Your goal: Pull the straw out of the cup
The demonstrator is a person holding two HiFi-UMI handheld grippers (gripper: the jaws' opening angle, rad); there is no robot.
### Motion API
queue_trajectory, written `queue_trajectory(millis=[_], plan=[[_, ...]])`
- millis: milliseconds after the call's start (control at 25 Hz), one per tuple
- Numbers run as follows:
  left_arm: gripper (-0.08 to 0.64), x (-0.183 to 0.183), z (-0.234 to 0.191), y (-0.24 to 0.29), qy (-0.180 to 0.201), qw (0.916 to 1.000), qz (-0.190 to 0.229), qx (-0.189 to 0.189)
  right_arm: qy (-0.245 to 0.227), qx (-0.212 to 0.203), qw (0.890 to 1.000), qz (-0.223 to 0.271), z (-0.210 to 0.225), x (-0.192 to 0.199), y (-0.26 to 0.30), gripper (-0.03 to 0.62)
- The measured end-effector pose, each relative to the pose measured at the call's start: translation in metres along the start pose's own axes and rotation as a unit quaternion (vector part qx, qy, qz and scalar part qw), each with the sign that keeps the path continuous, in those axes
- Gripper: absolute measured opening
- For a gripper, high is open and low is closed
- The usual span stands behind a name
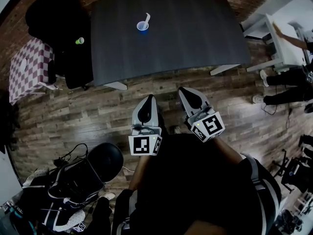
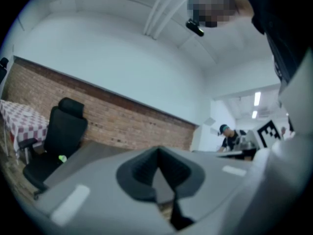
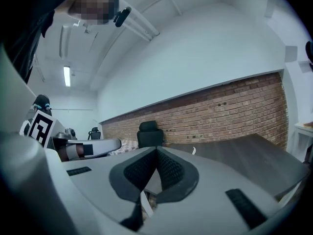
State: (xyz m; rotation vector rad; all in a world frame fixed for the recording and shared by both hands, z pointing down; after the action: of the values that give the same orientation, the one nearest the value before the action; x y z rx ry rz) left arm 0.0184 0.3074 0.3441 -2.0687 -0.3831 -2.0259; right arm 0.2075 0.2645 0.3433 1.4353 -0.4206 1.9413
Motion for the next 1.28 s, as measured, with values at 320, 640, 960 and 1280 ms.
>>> queue_trajectory(millis=[320,640,960,1280], plan=[[0.005,0.001,-0.090,0.047,-0.007,0.9999,0.000,0.007,-0.002,0.027,1.000,0.002,0.008,-0.008,0.083,0.005],[0.005,0.000,-0.142,0.079,-0.005,0.9996,0.006,0.027,0.000,0.049,0.999,0.006,0.005,-0.016,0.135,0.005],[0.005,0.001,-0.152,0.095,-0.033,0.9988,0.006,0.036,-0.006,0.058,0.998,0.010,0.010,-0.026,0.161,0.005],[0.005,0.000,-0.161,0.136,-0.004,0.9994,0.001,0.035,0.004,0.058,0.998,0.010,0.042,-0.032,0.196,0.005]])
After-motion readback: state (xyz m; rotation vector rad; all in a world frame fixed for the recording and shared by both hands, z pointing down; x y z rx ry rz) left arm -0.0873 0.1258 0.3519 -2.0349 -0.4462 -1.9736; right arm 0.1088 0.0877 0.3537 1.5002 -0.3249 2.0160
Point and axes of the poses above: the fingertips, and each gripper's own axes: y forward along the fingers, z to its right, x out of its underside, the point moved 9 cm from there along -y, backward along the fingers, and after that the axes turned 11 degrees about y, right-handed, at the moved point
